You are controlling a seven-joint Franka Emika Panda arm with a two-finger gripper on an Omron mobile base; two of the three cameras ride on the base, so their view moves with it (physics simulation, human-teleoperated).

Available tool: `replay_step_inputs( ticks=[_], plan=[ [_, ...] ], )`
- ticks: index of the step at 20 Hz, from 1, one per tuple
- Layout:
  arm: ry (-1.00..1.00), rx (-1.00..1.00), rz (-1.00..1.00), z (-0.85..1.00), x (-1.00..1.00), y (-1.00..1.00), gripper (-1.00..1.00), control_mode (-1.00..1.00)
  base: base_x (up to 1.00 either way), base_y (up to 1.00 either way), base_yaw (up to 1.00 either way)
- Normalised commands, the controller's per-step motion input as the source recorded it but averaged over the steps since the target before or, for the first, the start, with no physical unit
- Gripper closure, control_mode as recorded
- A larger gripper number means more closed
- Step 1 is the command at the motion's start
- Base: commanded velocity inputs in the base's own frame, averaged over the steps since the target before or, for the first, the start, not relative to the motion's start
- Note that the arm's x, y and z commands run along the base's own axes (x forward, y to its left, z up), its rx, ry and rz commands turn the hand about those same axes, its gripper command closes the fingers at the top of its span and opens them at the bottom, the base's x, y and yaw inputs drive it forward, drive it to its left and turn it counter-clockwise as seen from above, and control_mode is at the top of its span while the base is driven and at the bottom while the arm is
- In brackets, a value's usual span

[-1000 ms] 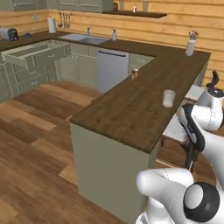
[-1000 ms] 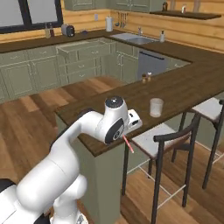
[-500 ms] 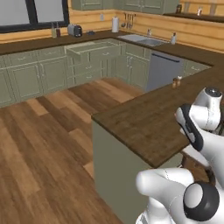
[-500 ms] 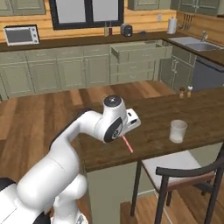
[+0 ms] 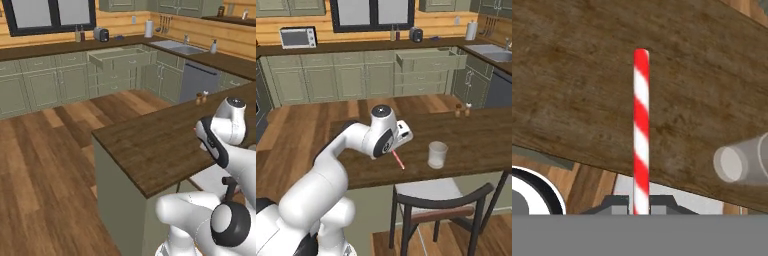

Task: Take a straw from the drawer in front and place it inside the glass cup on the dining counter.

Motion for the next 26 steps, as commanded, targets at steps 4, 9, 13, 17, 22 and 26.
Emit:
replay_step_inputs(
  ticks=[4, 9, 13, 17, 22, 26],
  plan=[
    [0.00, 0.00, 0.00, 0.00, 0.00, 0.00, 1.00, 1.00, 0.03, -0.70, 0.11],
    [0.00, 0.00, 0.00, 0.00, 0.00, 0.00, 1.00, 1.00, 0.22, -0.61, 0.09],
    [0.00, 0.00, 0.00, 0.00, 0.00, 0.00, 1.00, 1.00, 0.46, -0.35, 0.13],
    [0.00, 0.00, 0.00, 0.00, 0.00, 0.00, 1.00, 1.00, 0.24, -0.54, 0.16],
    [0.00, 0.00, 0.00, 0.00, 0.00, 0.00, 1.00, 1.00, 0.00, -0.60, 0.11],
    [0.00, 0.00, 0.00, 0.00, 0.00, 0.00, 1.00, 1.00, 0.21, -0.48, 0.02]
  ],
)
